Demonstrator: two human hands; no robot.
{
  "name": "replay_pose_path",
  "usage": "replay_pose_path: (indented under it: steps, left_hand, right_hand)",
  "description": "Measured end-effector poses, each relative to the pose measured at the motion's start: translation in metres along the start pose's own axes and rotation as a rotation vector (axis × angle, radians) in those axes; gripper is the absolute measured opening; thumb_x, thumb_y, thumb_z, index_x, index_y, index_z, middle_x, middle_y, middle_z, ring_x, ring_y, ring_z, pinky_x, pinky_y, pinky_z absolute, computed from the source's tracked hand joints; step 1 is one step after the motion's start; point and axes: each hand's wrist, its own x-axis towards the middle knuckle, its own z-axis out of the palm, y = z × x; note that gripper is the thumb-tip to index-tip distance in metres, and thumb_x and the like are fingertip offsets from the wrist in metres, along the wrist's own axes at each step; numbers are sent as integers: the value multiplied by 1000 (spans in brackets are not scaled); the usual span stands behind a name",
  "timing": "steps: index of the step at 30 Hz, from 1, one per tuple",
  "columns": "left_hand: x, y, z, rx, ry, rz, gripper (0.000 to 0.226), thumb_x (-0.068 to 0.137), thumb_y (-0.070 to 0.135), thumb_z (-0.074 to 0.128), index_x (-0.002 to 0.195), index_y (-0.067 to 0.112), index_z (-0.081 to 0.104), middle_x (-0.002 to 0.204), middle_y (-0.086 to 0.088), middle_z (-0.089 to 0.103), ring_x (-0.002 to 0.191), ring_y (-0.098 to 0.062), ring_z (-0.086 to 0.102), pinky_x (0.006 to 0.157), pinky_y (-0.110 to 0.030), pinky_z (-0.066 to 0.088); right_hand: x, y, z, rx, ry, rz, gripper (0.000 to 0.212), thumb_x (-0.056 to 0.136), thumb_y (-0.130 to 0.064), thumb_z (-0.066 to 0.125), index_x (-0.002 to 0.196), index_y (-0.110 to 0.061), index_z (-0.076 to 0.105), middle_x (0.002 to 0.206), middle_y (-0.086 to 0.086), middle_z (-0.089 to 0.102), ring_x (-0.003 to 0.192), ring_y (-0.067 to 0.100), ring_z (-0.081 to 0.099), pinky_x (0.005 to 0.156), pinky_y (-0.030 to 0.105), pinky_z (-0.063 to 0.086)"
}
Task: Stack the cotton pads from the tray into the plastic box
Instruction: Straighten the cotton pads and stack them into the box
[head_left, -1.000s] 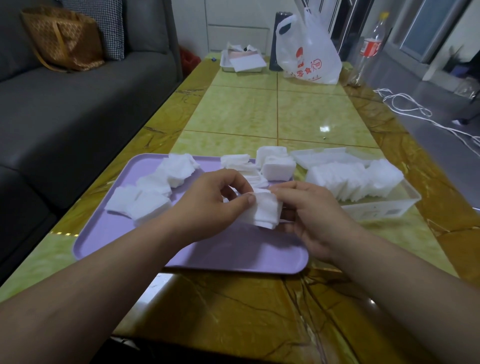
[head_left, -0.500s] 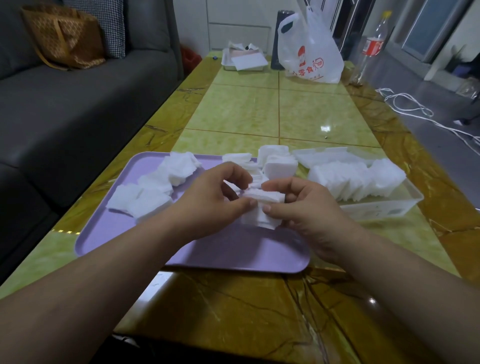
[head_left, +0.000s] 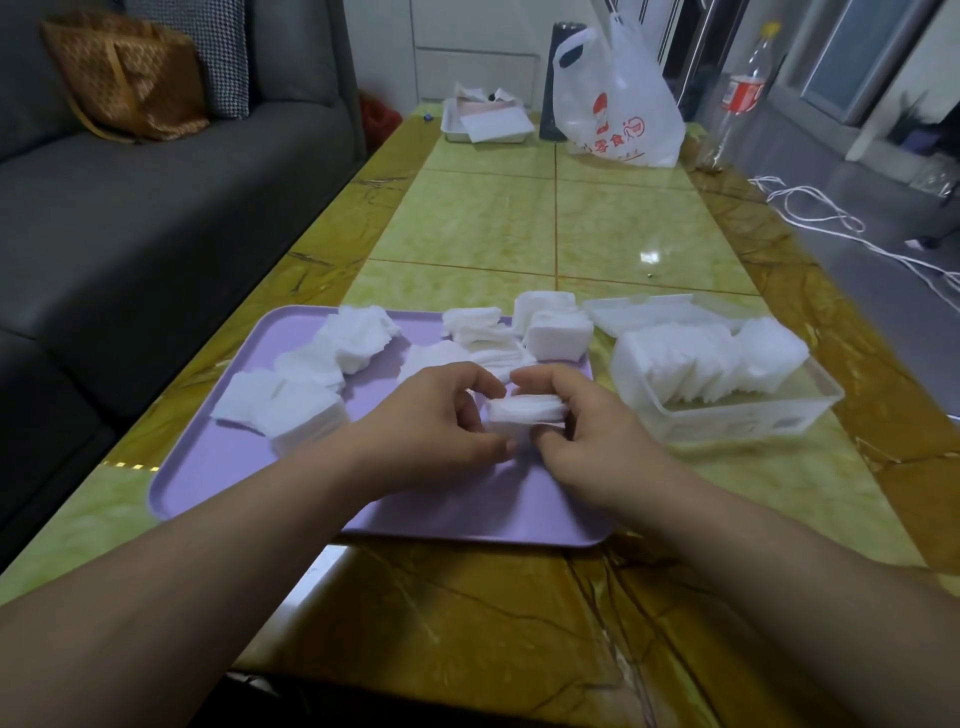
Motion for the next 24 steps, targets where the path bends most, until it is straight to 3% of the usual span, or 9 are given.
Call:
replay_pose_path:
  steps: [4,6,12,14,17,19,22,24]
  left_hand:
    - [3,-1,6,32,-2,29,17,79,32,79,91,24,70,70,0,69,59,-7,58,56,-25,45]
    - [2,1,9,41,8,51,17,80,34,76,86,19,70,75,-6,70,61,-9,55,59,-30,45]
    - [-4,20,10,-177,55,89,20,80,32,68,95,18,73,85,-17,71,66,-13,56,61,-34,43]
    - [-3,31,12,-253,76,108,15,87,28,70,99,22,74,88,-14,72,70,-12,56,64,-33,43]
    - [5,53,17,-240,125,113,7,93,30,72,98,27,75,68,8,63,60,-7,47,57,-20,39]
    - [12,67,24,-225,115,99,12,92,38,72,96,27,74,60,15,56,53,-8,42,51,-19,35]
    - [26,88,43,-212,132,88,11,91,34,74,97,25,71,62,15,58,47,-2,44,47,-12,35]
    - [34,97,59,-152,146,90,16,90,31,76,104,26,70,82,15,64,61,1,56,52,-7,39]
  right_hand:
    - [-1,-5,7,41,-60,66,70,87,8,51,141,-37,51,127,-16,61,114,5,58,86,-1,41]
    - [0,-6,7,78,-59,93,73,85,10,49,142,-36,50,124,-18,61,113,5,58,85,-1,41]
    - [-1,-9,-17,222,117,89,52,85,-1,61,131,-27,64,116,-4,73,108,11,70,102,38,55]
    - [-4,-11,-31,277,115,104,38,84,-8,67,117,-25,72,106,-1,77,102,15,73,97,44,58]
    - [-11,-15,-54,348,144,130,11,86,-17,72,96,-15,76,95,12,77,95,28,75,84,47,63]
    - [-15,-13,-68,288,237,98,14,83,-23,73,87,-10,73,88,16,74,86,29,74,78,51,63]
    - [-19,-11,-92,141,381,69,19,80,-25,72,83,-8,65,72,12,64,61,13,59,63,39,57]
    - [-20,-5,-110,54,447,87,22,81,-23,70,80,-5,57,64,1,52,52,5,47,50,22,45]
